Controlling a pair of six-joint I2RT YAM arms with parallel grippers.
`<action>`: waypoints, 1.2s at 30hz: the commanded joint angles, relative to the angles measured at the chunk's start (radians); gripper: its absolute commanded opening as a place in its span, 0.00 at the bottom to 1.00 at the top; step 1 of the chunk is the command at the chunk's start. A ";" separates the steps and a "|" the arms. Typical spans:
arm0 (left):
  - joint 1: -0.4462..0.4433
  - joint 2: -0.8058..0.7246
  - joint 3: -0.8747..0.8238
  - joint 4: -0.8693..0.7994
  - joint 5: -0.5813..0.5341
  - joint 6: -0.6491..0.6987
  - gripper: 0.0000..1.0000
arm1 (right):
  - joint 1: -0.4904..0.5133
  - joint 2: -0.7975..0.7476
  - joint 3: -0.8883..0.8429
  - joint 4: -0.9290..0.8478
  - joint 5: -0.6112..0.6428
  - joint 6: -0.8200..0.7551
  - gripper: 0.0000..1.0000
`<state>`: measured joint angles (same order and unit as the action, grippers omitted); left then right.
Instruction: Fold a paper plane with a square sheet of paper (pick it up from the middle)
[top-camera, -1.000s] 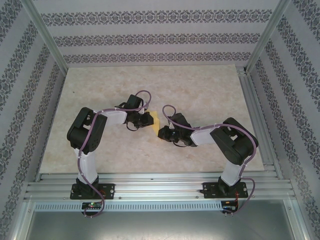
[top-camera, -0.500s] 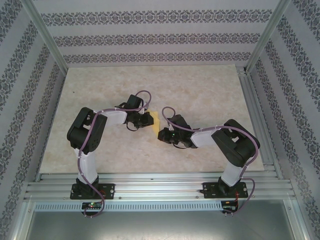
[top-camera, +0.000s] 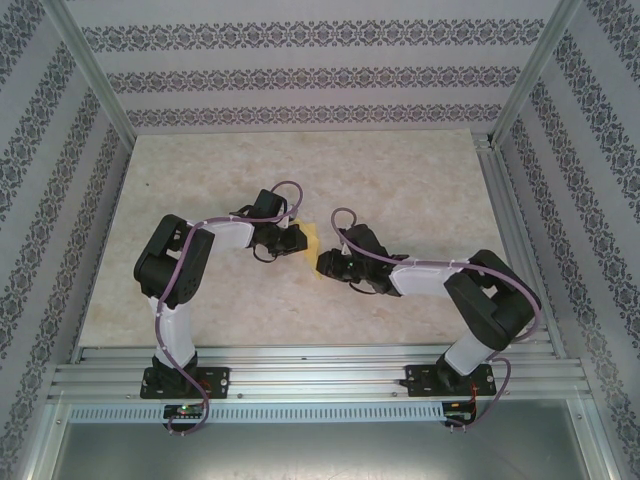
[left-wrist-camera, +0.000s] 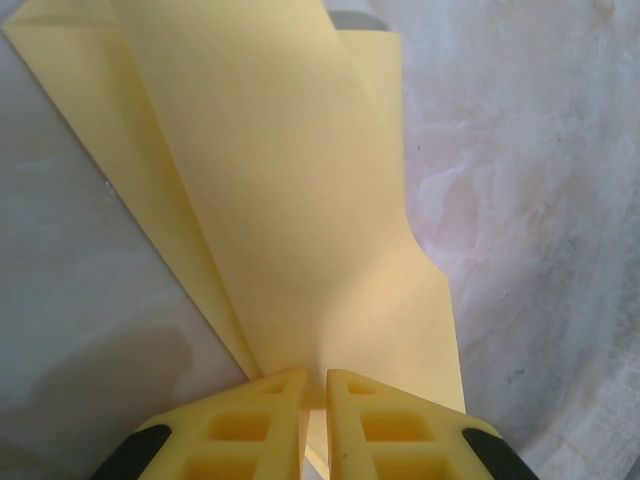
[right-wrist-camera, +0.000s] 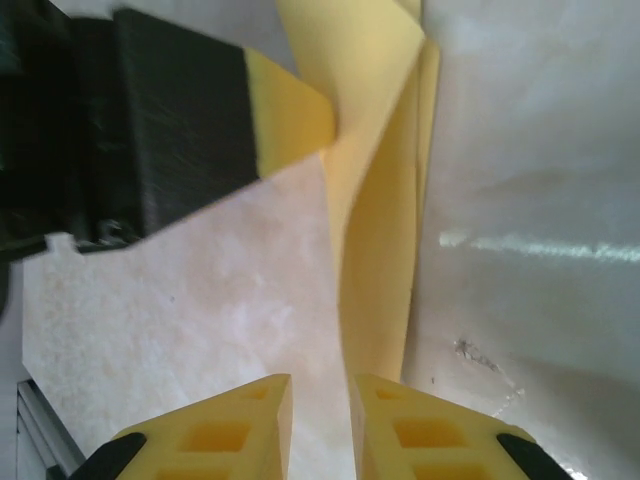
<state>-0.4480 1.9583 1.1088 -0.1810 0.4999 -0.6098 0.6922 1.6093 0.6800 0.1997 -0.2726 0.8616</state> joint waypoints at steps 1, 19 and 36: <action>-0.010 0.013 -0.020 -0.020 -0.035 0.014 0.16 | -0.010 -0.024 0.053 -0.072 0.071 -0.050 0.23; -0.009 0.012 -0.021 -0.017 -0.035 0.009 0.16 | 0.020 0.187 0.189 -0.096 -0.010 -0.065 0.15; -0.009 0.014 -0.020 -0.021 -0.059 -0.012 0.16 | 0.018 0.217 0.162 -0.108 -0.049 -0.069 0.15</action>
<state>-0.4480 1.9583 1.1080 -0.1802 0.4992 -0.6109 0.7067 1.8023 0.8509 0.0971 -0.2871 0.8097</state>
